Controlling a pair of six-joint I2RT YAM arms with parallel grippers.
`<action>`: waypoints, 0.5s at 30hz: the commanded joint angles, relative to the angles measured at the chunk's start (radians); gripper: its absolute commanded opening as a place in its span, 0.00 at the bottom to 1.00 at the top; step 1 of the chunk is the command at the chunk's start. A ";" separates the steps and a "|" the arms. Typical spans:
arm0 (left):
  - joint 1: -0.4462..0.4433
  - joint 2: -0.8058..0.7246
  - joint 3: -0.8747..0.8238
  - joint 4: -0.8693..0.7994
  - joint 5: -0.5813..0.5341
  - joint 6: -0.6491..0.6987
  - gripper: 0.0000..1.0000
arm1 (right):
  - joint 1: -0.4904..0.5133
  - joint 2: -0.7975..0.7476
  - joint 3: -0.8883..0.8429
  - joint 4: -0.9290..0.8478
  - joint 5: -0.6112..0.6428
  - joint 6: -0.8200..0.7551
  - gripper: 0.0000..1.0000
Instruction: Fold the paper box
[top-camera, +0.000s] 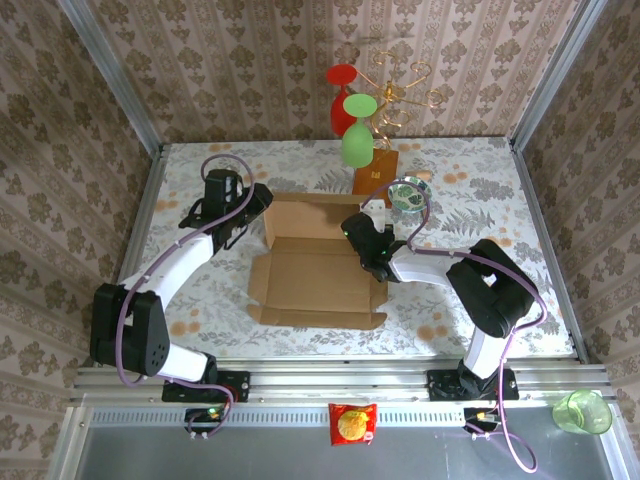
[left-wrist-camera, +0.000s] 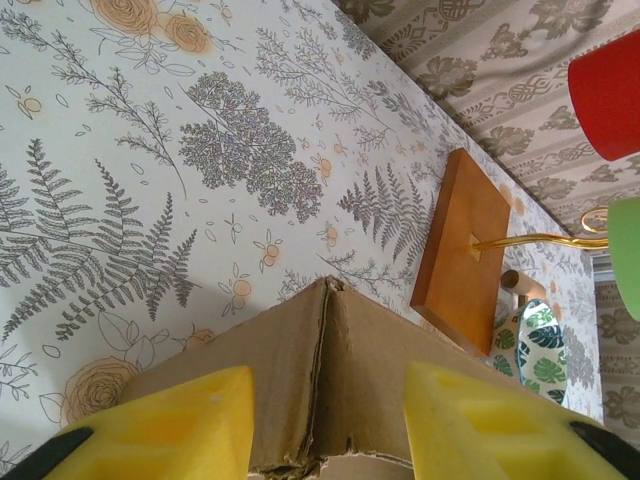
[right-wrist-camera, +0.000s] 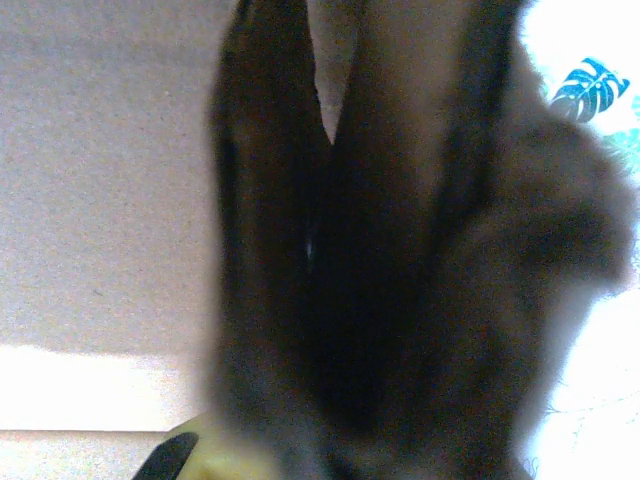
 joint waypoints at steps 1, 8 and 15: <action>0.004 0.016 -0.025 0.029 0.018 -0.011 0.38 | -0.004 -0.002 -0.027 -0.020 0.001 -0.006 0.00; 0.006 0.017 -0.047 0.044 0.026 -0.011 0.28 | -0.003 0.001 -0.034 -0.001 -0.003 -0.008 0.00; 0.006 0.010 -0.063 0.050 0.023 -0.015 0.15 | -0.003 -0.001 -0.039 0.004 -0.005 -0.002 0.00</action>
